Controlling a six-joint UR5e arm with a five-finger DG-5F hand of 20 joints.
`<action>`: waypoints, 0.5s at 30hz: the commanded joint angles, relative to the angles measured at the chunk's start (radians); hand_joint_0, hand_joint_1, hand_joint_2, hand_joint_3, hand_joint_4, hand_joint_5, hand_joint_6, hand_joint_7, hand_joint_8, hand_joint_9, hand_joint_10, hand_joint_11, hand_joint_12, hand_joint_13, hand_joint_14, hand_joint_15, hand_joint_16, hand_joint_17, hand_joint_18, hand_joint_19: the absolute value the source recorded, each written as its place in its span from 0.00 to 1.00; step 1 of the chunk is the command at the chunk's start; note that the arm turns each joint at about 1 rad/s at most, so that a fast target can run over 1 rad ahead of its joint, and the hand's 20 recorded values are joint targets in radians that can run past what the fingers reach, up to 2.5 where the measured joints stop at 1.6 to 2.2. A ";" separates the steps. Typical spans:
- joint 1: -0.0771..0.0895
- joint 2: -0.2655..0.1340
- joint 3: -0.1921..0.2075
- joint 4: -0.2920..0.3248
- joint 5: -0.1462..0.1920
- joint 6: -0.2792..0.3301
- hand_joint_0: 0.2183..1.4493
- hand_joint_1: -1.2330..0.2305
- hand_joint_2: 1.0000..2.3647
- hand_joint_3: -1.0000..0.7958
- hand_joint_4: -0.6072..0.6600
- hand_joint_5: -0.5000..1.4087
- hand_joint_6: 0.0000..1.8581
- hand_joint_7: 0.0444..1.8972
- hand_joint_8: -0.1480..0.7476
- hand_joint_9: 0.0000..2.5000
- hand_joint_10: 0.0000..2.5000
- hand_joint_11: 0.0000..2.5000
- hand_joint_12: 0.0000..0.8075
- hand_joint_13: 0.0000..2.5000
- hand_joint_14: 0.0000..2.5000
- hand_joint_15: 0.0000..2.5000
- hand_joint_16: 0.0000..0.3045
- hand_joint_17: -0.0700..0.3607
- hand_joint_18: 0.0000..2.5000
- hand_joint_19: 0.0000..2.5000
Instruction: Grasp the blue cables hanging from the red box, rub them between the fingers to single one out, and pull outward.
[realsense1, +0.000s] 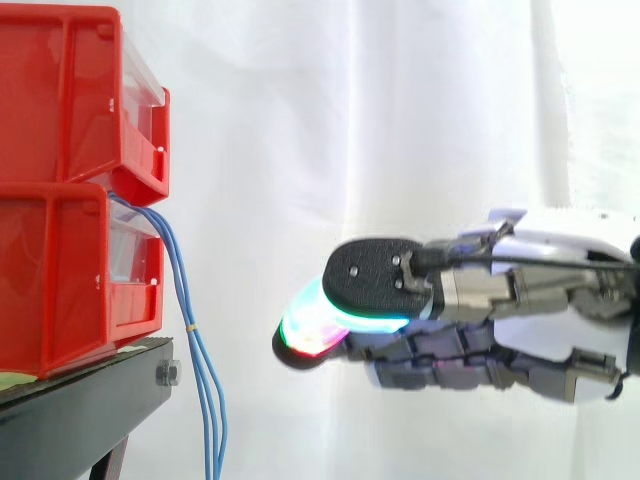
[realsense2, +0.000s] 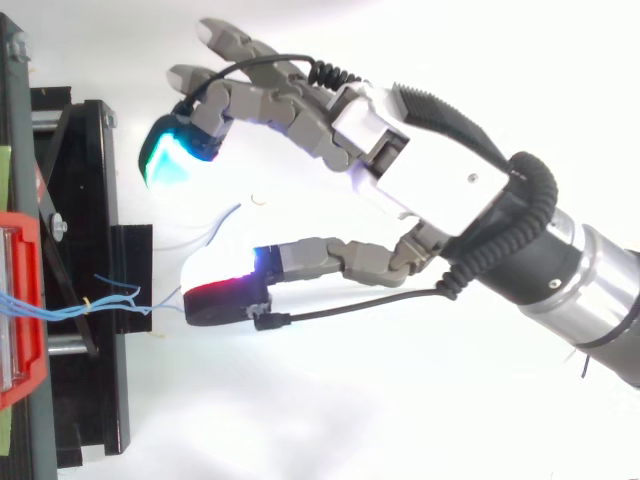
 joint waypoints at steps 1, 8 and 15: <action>0.009 -0.021 0.000 0.046 0.015 -0.005 0.28 0.32 0.00 0.28 0.71 0.16 0.27 0.60 0.59 0.06 0.00 0.00 0.50 0.00 0.00 0.00 0.16 0.42 0.00 0.00; 0.028 -0.033 0.004 0.083 0.073 -0.067 0.27 0.33 0.00 0.28 0.71 0.16 0.27 0.60 0.59 0.07 0.00 0.00 0.49 0.00 0.00 0.00 0.16 0.41 0.00 0.00; 0.032 -0.102 0.076 0.124 0.084 -0.067 0.27 0.33 0.00 0.28 0.71 0.16 0.27 0.59 0.58 0.07 0.00 0.00 0.48 0.00 0.00 0.00 0.15 0.40 0.00 0.00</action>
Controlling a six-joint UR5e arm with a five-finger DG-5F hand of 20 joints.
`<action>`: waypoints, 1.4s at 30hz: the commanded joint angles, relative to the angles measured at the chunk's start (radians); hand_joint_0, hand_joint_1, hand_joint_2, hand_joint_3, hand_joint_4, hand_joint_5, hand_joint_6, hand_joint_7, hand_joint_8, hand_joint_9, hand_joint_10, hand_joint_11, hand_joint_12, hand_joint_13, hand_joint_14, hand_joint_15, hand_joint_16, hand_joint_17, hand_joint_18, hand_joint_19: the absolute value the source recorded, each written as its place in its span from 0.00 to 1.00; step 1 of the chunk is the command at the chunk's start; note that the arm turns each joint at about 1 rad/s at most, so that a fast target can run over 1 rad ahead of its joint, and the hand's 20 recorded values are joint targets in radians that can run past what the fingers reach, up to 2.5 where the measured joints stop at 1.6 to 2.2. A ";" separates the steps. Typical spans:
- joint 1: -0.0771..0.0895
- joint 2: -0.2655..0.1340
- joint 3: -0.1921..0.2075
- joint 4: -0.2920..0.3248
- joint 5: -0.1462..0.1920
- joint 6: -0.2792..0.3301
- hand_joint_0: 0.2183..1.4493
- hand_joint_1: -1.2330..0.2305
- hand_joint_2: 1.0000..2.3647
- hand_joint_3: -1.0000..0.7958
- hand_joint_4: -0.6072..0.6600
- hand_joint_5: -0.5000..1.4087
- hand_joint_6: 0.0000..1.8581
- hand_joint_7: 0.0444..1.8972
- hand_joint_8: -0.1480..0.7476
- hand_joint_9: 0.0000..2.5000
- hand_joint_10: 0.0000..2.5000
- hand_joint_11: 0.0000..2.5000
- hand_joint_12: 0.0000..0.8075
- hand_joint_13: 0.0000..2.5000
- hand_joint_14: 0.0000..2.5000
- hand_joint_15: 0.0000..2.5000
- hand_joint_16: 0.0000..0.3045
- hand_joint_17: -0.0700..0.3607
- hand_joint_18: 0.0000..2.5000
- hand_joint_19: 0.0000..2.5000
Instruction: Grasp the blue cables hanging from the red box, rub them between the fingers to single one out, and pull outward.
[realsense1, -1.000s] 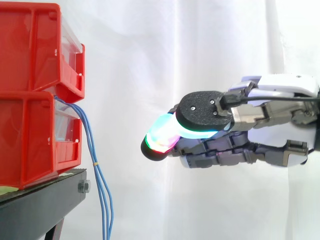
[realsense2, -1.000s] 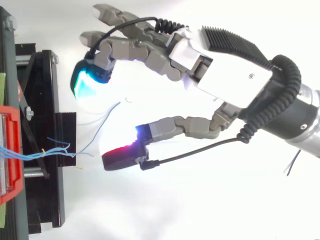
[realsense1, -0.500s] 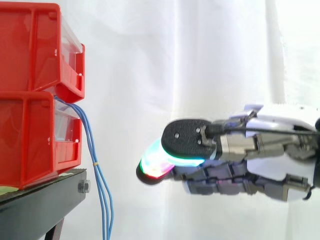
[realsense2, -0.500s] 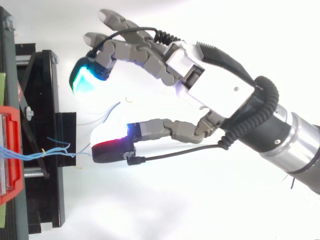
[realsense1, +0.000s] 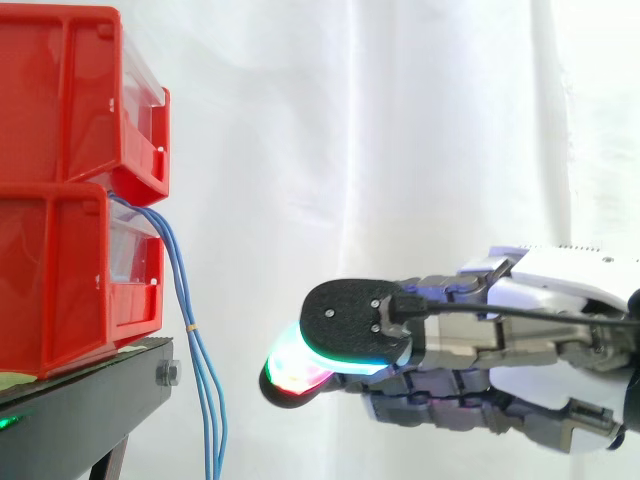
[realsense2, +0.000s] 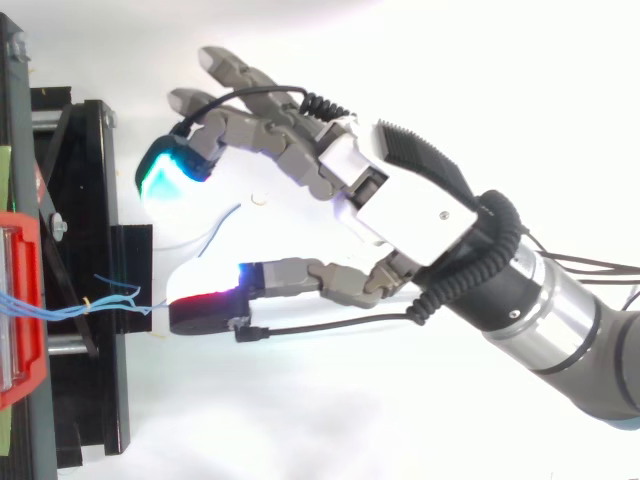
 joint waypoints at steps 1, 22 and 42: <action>0.001 -0.033 0.048 0.004 0.003 -0.003 0.28 0.34 0.00 0.28 0.71 0.16 0.27 0.59 0.58 0.07 0.00 0.00 0.48 0.00 0.00 0.00 0.15 0.41 0.00 0.00; 0.026 -0.105 0.137 0.054 0.032 -0.046 0.28 0.34 0.00 0.28 0.71 0.16 0.27 0.59 0.59 0.07 0.00 0.00 0.49 0.00 0.00 0.00 0.15 0.40 0.00 0.00; 0.046 -0.107 0.151 0.070 0.032 -0.052 0.31 0.36 0.01 0.33 0.69 0.17 0.28 0.69 0.58 0.08 0.00 0.00 0.47 0.00 0.00 0.00 0.14 0.39 0.00 0.00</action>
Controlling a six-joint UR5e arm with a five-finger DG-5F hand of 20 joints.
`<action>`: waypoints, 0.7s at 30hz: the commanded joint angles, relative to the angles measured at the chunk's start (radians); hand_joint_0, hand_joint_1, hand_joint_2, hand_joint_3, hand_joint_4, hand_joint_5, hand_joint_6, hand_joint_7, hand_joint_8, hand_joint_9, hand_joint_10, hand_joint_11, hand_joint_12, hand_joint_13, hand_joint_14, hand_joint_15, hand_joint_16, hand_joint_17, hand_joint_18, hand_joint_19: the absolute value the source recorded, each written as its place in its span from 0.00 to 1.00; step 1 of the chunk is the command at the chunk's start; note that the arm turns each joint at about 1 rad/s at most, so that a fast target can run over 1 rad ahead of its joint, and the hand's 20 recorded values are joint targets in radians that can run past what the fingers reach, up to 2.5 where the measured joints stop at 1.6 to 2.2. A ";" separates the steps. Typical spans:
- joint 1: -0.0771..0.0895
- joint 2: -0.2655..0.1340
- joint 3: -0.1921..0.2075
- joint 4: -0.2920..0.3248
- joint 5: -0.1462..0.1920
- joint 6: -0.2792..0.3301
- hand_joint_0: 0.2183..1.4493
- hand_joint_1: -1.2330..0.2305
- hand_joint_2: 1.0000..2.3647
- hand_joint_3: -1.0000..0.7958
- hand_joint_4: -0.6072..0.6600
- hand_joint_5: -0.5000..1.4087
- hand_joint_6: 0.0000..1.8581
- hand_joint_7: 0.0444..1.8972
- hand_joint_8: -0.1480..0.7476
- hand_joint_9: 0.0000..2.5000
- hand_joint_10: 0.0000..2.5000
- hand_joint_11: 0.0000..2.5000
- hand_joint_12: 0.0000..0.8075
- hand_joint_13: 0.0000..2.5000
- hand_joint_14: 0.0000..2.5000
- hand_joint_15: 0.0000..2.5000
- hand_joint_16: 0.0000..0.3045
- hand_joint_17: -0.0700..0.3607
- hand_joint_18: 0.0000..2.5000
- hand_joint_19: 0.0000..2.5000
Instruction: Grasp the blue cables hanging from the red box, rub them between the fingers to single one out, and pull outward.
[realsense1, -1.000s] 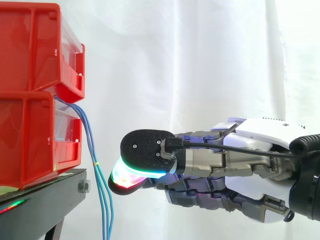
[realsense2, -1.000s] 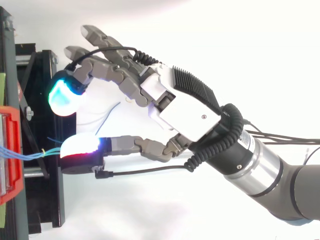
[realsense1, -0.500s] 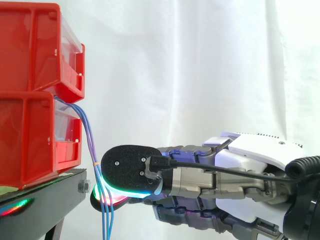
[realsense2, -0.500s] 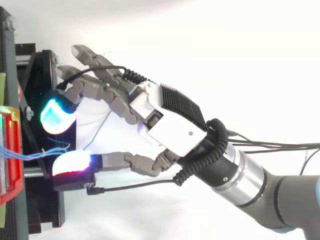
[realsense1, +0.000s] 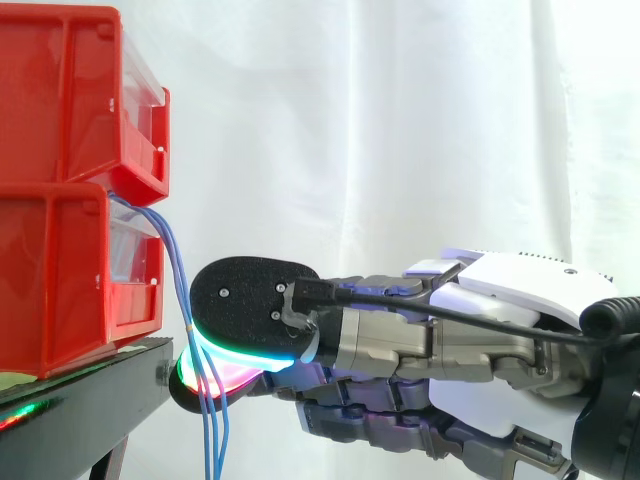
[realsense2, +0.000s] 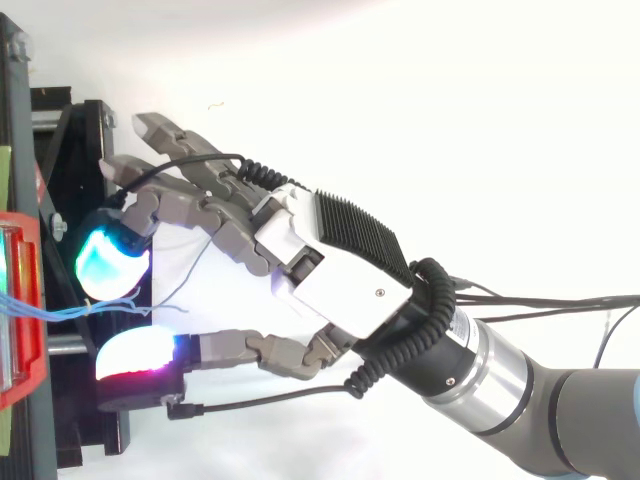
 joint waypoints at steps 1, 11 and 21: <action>0.002 0.001 0.002 0.002 0.000 0.000 0.31 0.37 0.01 0.34 0.70 0.17 0.28 0.68 0.57 0.08 0.00 0.00 0.46 0.00 0.00 0.00 0.14 0.39 0.00 0.00; 0.002 0.001 0.002 0.001 0.000 0.005 0.32 0.37 0.01 0.35 0.69 0.16 0.35 0.59 0.57 0.08 0.00 0.00 0.45 0.00 0.00 0.00 0.14 0.38 0.00 0.00; 0.004 0.001 0.004 0.002 -0.001 0.009 0.33 0.38 0.02 0.42 0.67 0.14 0.44 0.52 0.57 0.10 0.00 0.00 0.44 0.02 0.00 0.00 0.13 0.37 0.00 0.00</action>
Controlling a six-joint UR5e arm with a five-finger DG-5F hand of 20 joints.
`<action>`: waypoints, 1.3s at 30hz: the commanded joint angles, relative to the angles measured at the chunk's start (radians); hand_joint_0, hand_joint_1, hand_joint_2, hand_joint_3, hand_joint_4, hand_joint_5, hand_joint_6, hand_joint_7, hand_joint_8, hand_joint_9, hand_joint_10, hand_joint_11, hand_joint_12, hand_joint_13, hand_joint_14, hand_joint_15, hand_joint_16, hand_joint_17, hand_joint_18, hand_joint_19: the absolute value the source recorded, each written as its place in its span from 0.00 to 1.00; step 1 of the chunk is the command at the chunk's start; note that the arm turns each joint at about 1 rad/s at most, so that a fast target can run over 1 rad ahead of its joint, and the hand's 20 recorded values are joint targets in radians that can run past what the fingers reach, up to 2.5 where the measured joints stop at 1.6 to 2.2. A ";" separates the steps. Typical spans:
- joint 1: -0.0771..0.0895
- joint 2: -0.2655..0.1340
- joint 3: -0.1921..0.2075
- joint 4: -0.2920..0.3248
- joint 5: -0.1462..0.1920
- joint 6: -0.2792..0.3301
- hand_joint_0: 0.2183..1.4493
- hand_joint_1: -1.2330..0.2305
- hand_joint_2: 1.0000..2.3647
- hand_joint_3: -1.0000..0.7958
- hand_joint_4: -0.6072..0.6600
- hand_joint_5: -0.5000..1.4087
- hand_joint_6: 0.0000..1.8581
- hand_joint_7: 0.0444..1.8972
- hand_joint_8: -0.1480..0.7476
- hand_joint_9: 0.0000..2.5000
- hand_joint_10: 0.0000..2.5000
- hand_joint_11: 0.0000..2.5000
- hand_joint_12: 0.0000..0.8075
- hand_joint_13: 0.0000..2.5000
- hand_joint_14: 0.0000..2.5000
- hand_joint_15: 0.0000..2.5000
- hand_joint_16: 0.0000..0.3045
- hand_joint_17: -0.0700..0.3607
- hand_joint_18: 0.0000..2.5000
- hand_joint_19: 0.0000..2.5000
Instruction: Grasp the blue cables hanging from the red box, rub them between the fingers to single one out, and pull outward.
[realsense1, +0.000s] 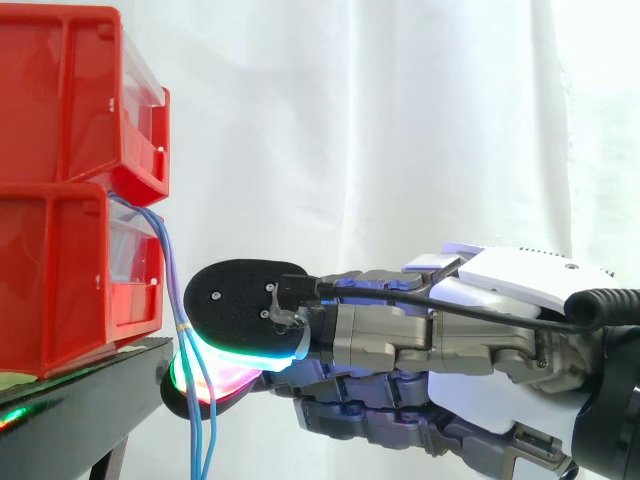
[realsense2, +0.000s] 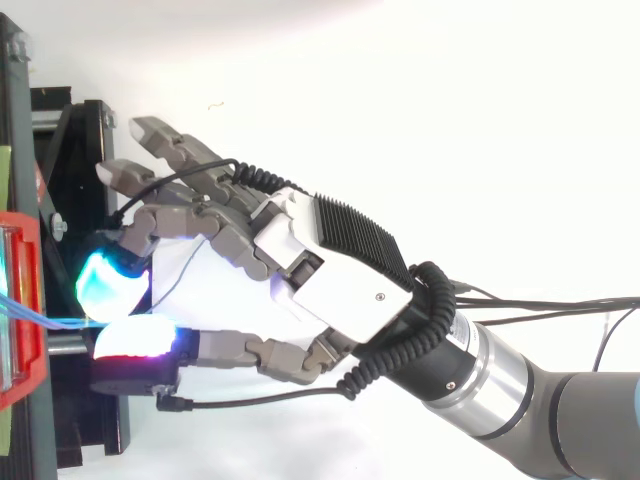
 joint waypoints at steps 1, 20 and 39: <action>0.001 0.000 0.001 0.002 0.001 0.003 0.33 0.38 0.02 0.42 0.67 0.14 0.44 0.52 0.57 0.11 0.00 0.00 0.43 0.02 0.00 0.00 0.12 0.36 0.00 0.00; 0.000 -0.020 0.024 -0.013 -0.008 0.000 0.28 0.41 0.01 0.35 0.73 0.17 0.27 0.63 0.59 0.11 0.00 0.00 0.46 0.02 0.00 0.00 0.13 0.37 0.00 0.00; 0.007 -0.087 0.032 0.122 -0.019 0.031 0.29 0.40 0.01 0.35 0.72 0.18 0.27 0.65 0.58 0.11 0.00 0.00 0.44 0.03 0.00 0.00 0.12 0.36 0.00 0.00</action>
